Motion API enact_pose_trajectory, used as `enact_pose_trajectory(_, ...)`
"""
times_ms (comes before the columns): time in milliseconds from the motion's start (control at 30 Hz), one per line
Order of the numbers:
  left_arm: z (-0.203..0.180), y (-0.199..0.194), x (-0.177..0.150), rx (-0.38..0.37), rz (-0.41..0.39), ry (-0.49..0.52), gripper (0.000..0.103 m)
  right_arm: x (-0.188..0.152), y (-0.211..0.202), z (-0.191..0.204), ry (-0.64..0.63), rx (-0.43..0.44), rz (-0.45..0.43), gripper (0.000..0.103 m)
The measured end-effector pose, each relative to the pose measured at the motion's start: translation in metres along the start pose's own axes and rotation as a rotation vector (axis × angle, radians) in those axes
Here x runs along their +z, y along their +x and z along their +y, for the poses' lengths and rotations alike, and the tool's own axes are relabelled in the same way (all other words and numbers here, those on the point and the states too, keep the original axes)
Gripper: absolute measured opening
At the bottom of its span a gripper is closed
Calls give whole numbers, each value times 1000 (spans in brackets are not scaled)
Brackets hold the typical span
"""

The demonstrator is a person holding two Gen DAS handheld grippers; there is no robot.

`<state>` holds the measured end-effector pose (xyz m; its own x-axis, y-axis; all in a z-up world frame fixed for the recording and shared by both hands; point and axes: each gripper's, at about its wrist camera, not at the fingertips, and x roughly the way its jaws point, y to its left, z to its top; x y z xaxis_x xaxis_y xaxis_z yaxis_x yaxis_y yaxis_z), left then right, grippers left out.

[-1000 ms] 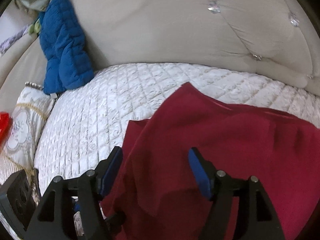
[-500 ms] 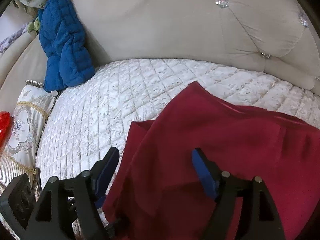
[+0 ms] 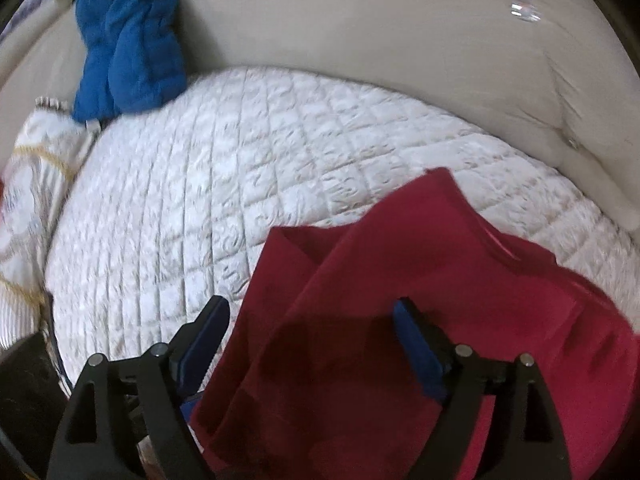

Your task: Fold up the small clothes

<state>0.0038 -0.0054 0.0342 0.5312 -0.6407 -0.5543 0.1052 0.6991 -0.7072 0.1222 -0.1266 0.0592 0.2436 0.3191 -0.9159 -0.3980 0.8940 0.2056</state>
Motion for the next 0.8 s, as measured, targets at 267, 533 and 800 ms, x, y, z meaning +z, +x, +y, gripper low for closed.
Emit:
enact_pose_trajectory(267,-22,-4,-2,-11,-19,104,38,12,23,19,-86,-65,87,93)
enact_pose_trajectory(533,-33,1,0,8,-21,144,38,5,15,11,-80,-53,35,73)
enact_pose_trajectory(800,-42,1,3,-10,-19,174,38,-15,-22,3,-74,4,-95,24)
